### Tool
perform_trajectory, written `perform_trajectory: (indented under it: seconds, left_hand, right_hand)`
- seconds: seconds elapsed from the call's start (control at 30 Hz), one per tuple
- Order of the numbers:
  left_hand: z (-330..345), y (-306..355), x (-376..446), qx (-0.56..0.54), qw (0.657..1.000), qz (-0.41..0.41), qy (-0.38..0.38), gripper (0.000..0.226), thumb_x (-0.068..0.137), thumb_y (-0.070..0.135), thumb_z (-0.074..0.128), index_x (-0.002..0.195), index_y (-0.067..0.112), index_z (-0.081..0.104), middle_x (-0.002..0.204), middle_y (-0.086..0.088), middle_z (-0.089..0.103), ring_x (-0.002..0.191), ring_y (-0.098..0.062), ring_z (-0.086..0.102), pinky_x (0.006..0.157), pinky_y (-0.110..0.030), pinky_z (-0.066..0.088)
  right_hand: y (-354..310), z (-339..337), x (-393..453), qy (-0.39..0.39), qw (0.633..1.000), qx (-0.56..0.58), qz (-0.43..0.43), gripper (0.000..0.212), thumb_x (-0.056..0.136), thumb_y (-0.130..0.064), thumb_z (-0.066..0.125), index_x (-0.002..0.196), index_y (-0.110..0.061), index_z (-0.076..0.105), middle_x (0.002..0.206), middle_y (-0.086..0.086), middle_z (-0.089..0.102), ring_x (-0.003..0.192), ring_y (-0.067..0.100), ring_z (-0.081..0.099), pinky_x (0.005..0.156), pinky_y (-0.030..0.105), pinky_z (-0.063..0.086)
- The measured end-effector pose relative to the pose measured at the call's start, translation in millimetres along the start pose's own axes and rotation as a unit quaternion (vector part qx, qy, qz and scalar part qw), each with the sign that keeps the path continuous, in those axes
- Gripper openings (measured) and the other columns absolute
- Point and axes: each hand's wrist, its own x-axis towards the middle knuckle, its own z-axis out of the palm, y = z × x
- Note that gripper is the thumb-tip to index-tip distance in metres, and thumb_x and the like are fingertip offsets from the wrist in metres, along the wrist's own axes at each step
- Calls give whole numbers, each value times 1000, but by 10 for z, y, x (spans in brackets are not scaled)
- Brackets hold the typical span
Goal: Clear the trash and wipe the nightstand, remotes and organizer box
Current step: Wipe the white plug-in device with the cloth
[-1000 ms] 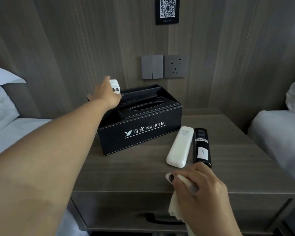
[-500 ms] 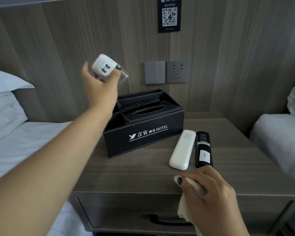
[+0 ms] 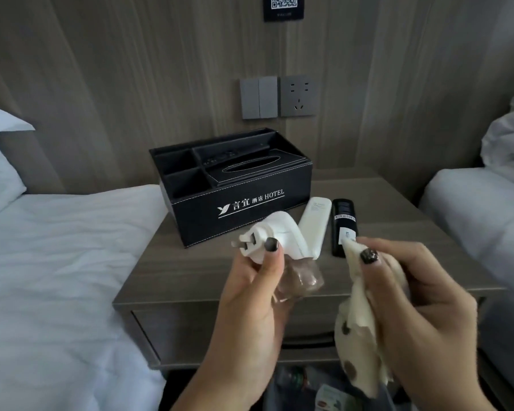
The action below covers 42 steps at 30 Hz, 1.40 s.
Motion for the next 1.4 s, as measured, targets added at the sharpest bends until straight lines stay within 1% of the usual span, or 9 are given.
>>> perform_trajectory:
  seconds: [0.1, 0.27, 0.37, 0.57, 0.83, 0.97, 1.1, 1.23, 1.4]
  left_hand:
    - [32, -98, -23, 14, 999, -29, 24, 61, 88, 40, 54, 133, -1, 49, 121, -36, 57, 110, -47, 58, 98, -53, 43]
    - [-35, -213, -54, 85, 995, -42, 19, 40, 90, 44, 55, 119, 18, 59, 109, -2, 68, 106, -16, 66, 89, -32, 53]
    - [-14, -250, -96, 67, 996, -52, -31, 49, 91, 42, 54, 124, 6, 58, 115, -20, 66, 117, -37, 60, 99, -46, 47]
    - [61, -260, -132, 109, 987, -38, -114, 43, 92, 38, 46, 120, 8, 57, 103, -6, 72, 98, -16, 68, 82, -24, 53]
    - [-91, -127, -59, 152, 986, -36, -52, 78, 83, 72, 47, 128, 9, 55, 121, -18, 65, 118, -32, 60, 103, -55, 42]
    - [112, -193, -174, 249, 965, 39, -75, 68, 94, 64, 24, 109, 6, 55, 108, -27, 59, 101, -37, 61, 91, -59, 46]
    - [84, -284, -196, 297, 948, 50, -97, 74, 83, 79, 24, 118, 21, 54, 109, -11, 61, 102, -29, 60, 90, -52, 48]
    - [3, -247, -172, 301, 949, 50, -74, 49, 77, 86, 24, 112, 63, 48, 126, 7, 60, 120, -12, 57, 101, -41, 45]
    - [44, -182, -192, 394, 904, 130, -106, 57, 83, 79, 27, 108, 35, 54, 94, 9, 64, 85, -11, 63, 71, -14, 46]
  right_hand:
    - [-29, 27, -156, -43, 997, 12, -57, 5, 86, -19, 67, 90, -16, 68, 86, 6, 67, 75, 16, 61, 68, 24, 44]
    - [0, 98, -234, -68, 987, -29, -141, 11, 83, -12, 65, 90, -3, 67, 89, 8, 61, 86, 18, 61, 76, 22, 44]
    - [-11, 87, -153, -68, 988, -49, -126, 6, 85, -11, 69, 86, -6, 70, 86, 5, 62, 84, 14, 62, 74, 20, 46]
    - [6, 52, 83, -18, 993, -89, -77, 3, 85, -15, 67, 82, -16, 67, 85, -1, 64, 81, 5, 61, 73, 14, 45]
    - [-31, 184, -250, -73, 987, -92, -109, 3, 81, -8, 70, 83, -9, 70, 85, 1, 60, 82, 5, 59, 73, 8, 42]
    - [-18, 128, -139, -3, 994, -104, -42, 4, 85, -16, 68, 82, -16, 69, 83, -3, 62, 79, 7, 61, 71, 10, 43]
    - [-38, 109, -115, -4, 995, -94, -16, 5, 87, -17, 68, 84, -20, 69, 85, -4, 64, 81, 9, 63, 70, 11, 45]
    - [-84, 165, -247, -33, 995, -75, -53, 6, 85, -12, 67, 89, -13, 71, 86, -1, 64, 84, 10, 63, 73, 13, 45]
    - [-81, 79, -48, -28, 995, -79, -45, 8, 85, -16, 67, 85, -24, 69, 84, -4, 65, 81, 9, 64, 71, 14, 47]
